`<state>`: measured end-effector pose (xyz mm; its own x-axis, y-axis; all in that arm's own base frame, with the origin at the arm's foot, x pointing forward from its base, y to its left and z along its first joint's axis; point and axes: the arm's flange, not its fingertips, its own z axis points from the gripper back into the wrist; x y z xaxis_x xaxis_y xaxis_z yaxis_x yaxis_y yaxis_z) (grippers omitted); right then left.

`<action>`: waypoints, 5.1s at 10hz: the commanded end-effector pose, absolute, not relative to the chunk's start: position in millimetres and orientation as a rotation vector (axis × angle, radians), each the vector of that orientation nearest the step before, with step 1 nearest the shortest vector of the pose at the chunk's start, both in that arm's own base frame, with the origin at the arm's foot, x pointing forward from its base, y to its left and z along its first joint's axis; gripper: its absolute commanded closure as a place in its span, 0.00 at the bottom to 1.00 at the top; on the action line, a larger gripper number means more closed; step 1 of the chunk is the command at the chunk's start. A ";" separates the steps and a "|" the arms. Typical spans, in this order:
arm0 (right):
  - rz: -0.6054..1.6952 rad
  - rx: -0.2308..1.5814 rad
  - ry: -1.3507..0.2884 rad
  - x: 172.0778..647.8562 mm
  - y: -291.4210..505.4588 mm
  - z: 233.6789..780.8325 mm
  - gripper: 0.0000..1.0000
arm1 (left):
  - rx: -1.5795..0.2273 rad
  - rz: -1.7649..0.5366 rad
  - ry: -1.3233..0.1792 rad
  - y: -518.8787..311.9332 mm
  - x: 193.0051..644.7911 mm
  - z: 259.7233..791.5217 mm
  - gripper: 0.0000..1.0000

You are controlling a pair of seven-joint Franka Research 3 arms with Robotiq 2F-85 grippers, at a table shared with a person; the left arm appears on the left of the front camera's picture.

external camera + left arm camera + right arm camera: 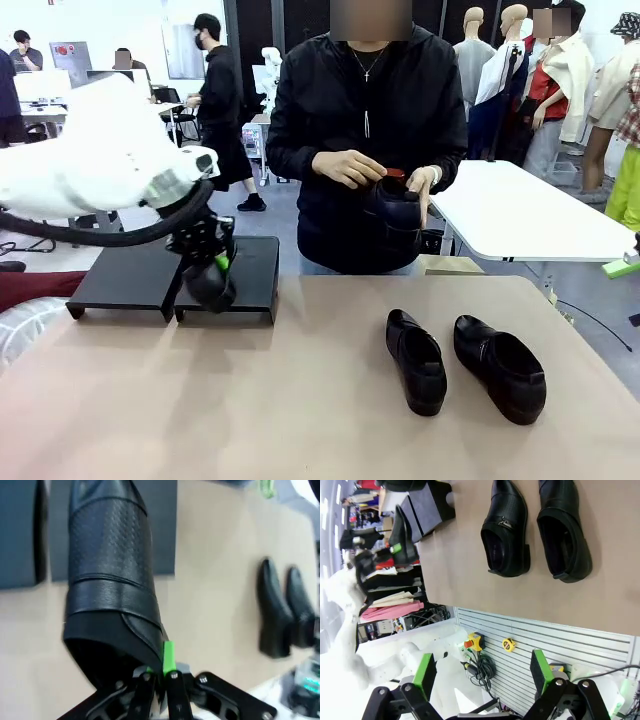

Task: Organize the shoes by placing them on the stand.
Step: Place the Shoe from the middle of the table onto the Shoes Stand.

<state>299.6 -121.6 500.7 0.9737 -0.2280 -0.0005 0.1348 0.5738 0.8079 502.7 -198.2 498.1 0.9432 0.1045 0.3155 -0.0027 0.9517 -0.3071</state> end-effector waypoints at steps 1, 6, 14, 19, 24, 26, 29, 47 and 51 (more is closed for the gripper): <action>-0.223 0.941 -0.097 299.3 -121.9 504.3 0.00 | -0.224 0.019 -0.391 -218.2 545.8 491.1 1.00; -0.223 0.941 -0.097 299.3 -121.9 504.3 0.00 | -0.128 -0.086 -0.347 -184.9 578.5 474.1 1.00; -0.223 0.941 -0.097 299.3 -121.9 504.3 0.00 | 0.011 0.055 -0.301 -67.3 584.9 505.7 1.00; -0.223 0.941 -0.097 299.3 -121.9 504.3 0.00 | 0.035 0.312 -0.228 -12.2 607.3 492.8 1.00; -0.223 0.941 -0.097 299.3 -121.9 504.3 0.00 | 0.024 0.193 -0.248 -16.7 603.1 475.5 1.00; -0.223 0.941 -0.097 299.3 -121.9 504.3 0.00 | 0.023 0.039 -0.393 -4.4 621.9 482.2 1.00; -0.223 0.941 -0.097 299.3 -121.9 504.3 0.00 | 0.058 0.039 -0.380 -2.0 633.1 471.6 1.00; -0.223 0.941 -0.097 299.3 -121.9 504.3 0.00 | -0.783 -0.844 -0.224 101.7 433.2 515.5 0.00; -0.223 0.941 -0.097 299.3 -121.9 504.3 0.00 | -0.761 -0.841 -0.253 109.3 414.4 512.2 0.00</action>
